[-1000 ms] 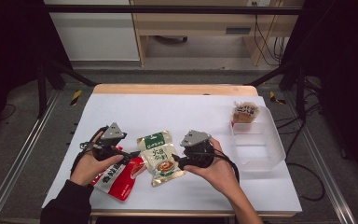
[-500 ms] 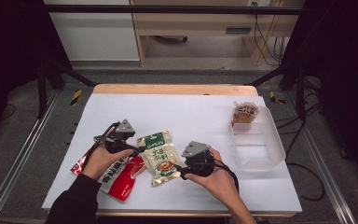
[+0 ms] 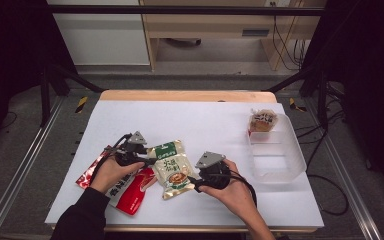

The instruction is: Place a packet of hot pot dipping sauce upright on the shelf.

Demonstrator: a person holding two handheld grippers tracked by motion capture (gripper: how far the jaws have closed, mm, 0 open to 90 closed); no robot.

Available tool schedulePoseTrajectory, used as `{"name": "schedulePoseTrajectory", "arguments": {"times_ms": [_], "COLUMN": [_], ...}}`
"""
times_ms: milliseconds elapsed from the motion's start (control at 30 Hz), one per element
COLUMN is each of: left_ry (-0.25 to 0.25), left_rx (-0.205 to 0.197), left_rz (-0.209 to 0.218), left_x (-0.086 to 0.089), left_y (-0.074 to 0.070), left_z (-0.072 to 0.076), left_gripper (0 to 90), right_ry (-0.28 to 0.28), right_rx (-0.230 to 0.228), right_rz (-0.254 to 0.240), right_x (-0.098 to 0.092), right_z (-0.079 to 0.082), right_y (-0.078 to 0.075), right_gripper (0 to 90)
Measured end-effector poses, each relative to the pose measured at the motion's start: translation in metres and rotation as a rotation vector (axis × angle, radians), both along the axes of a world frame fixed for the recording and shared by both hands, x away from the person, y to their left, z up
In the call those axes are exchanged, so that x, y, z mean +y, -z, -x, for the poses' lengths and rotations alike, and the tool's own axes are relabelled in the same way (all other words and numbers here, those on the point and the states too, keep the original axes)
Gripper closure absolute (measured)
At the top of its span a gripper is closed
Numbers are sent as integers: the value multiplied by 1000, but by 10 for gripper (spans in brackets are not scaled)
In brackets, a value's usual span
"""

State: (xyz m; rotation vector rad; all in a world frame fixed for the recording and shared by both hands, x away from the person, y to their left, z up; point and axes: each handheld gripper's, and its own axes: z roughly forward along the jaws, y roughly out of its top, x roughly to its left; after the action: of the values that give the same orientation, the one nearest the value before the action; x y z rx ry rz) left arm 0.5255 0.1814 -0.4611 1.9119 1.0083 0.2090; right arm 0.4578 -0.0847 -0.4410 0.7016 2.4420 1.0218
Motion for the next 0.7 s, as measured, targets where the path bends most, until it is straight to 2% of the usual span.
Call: {"name": "schedulePoseTrajectory", "arguments": {"times_ms": [67, 233, 433, 533, 700], "left_ry": [10, 14, 27, 25, 34], "left_rx": [0, 14, 11, 11, 11], "left_rz": [-4, 36, 41, 63, 62], "left_x": [-1, -5, -4, -4, -5], "left_y": [1, -1, -5, -7, -11], "left_z": [1, 4, 5, 6, 8], "left_gripper": [539, 688, 870, 899, 900], "right_ry": [-1, 4, -4, -3, -5], "right_rx": [1, 2, -3, -3, -6], "right_rz": [1, 1, -4, -4, 2], "right_x": [0, -1, -1, -1, 0], "right_z": [0, 0, 0, 0, -2], "right_y": [0, 0, -1, -2, -3], "right_gripper": [272, 273, 273, 272, 263]}}
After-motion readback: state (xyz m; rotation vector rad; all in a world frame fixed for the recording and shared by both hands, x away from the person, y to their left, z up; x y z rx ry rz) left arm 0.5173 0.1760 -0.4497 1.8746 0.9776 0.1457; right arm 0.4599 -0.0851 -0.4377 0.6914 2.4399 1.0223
